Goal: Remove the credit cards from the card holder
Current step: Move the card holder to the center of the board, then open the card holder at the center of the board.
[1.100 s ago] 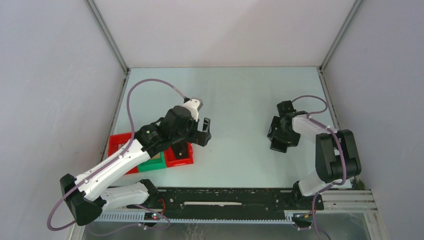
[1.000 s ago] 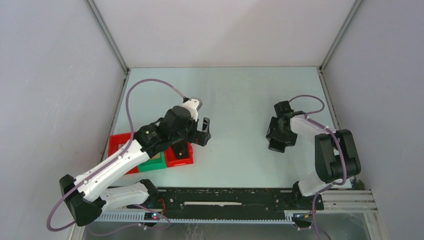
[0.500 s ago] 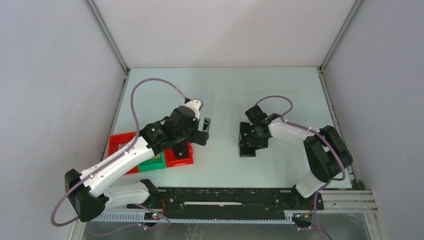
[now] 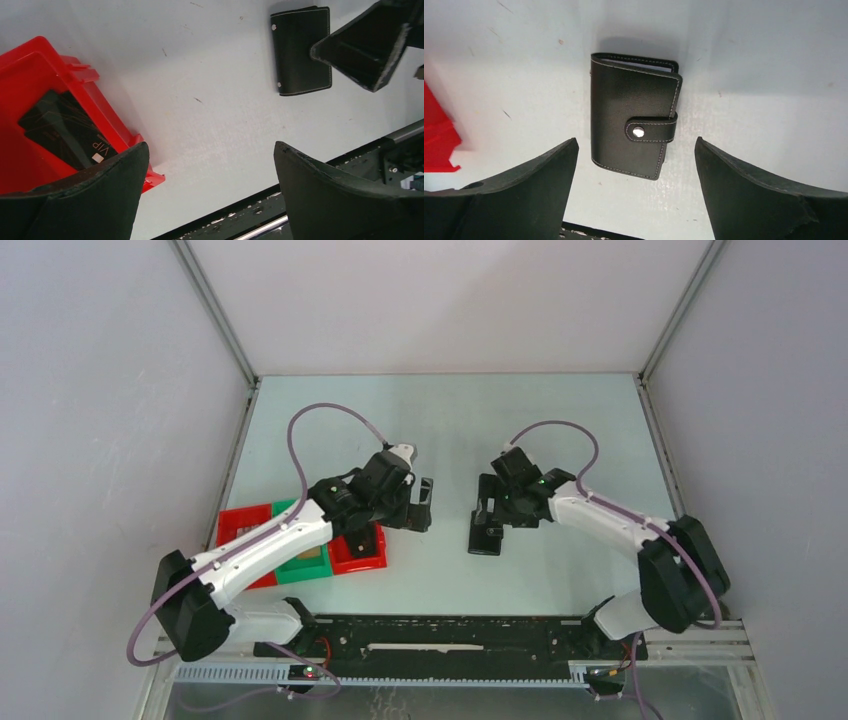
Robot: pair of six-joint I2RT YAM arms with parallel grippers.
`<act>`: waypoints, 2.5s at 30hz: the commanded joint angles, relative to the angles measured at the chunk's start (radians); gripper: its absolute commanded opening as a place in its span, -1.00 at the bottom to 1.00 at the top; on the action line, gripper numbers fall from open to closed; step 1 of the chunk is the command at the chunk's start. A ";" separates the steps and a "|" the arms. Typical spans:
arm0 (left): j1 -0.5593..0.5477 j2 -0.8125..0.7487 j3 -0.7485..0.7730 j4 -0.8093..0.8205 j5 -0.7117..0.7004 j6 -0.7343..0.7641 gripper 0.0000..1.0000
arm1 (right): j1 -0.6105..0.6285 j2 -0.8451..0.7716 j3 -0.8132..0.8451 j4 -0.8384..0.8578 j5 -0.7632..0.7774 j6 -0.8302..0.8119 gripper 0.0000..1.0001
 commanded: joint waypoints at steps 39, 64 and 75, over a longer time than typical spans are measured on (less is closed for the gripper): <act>0.011 0.068 0.043 0.092 0.109 -0.137 1.00 | 0.167 0.003 -0.050 0.075 0.257 0.073 -1.00; 0.024 0.119 0.102 0.079 0.129 -0.099 1.00 | -0.220 -0.555 -0.320 0.337 -0.337 0.159 -1.00; 0.084 0.058 0.030 0.110 0.147 -0.126 1.00 | -0.044 -0.413 -0.215 0.435 -0.313 0.202 -1.00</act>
